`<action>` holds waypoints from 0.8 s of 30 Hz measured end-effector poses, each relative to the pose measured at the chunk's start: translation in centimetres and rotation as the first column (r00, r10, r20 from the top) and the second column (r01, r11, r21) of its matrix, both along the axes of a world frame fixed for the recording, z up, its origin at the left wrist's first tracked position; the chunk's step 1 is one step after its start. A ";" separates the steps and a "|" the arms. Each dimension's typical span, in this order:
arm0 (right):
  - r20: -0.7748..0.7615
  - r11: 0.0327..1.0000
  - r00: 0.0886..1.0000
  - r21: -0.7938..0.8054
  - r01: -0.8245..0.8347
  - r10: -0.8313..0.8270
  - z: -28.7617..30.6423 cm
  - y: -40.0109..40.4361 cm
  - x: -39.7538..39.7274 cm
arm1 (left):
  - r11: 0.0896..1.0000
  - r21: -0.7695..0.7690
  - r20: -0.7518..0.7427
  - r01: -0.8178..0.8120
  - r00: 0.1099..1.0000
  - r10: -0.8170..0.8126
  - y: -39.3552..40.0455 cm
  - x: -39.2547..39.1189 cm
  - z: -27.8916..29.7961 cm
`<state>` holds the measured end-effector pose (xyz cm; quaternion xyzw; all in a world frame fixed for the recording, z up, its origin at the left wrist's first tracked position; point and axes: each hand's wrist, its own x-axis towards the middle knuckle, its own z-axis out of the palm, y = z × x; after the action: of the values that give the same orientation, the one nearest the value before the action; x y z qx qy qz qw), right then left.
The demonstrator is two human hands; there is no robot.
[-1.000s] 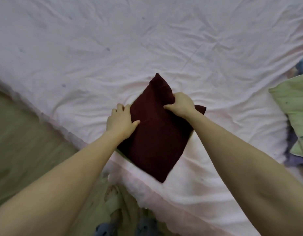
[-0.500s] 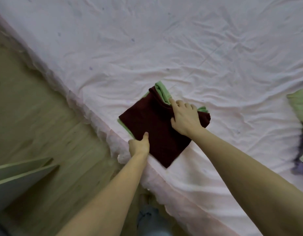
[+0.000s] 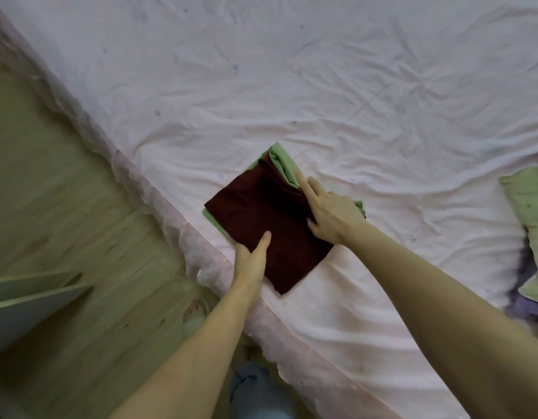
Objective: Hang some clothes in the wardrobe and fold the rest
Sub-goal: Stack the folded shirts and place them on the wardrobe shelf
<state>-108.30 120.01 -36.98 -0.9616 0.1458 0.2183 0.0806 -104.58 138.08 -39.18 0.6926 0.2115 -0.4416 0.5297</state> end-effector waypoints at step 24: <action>0.172 0.869 0.982 0.472 -0.151 0.078 19.0 24.7 4.2 | 0.763 0.504 0.485 0.405 0.598 -0.638 20.2 4.7 21.3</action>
<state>-104.13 144.71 -18.02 -0.9314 0.0231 0.1806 0.3152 -99.92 158.27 -17.88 0.9103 -0.1217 -0.2757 0.2837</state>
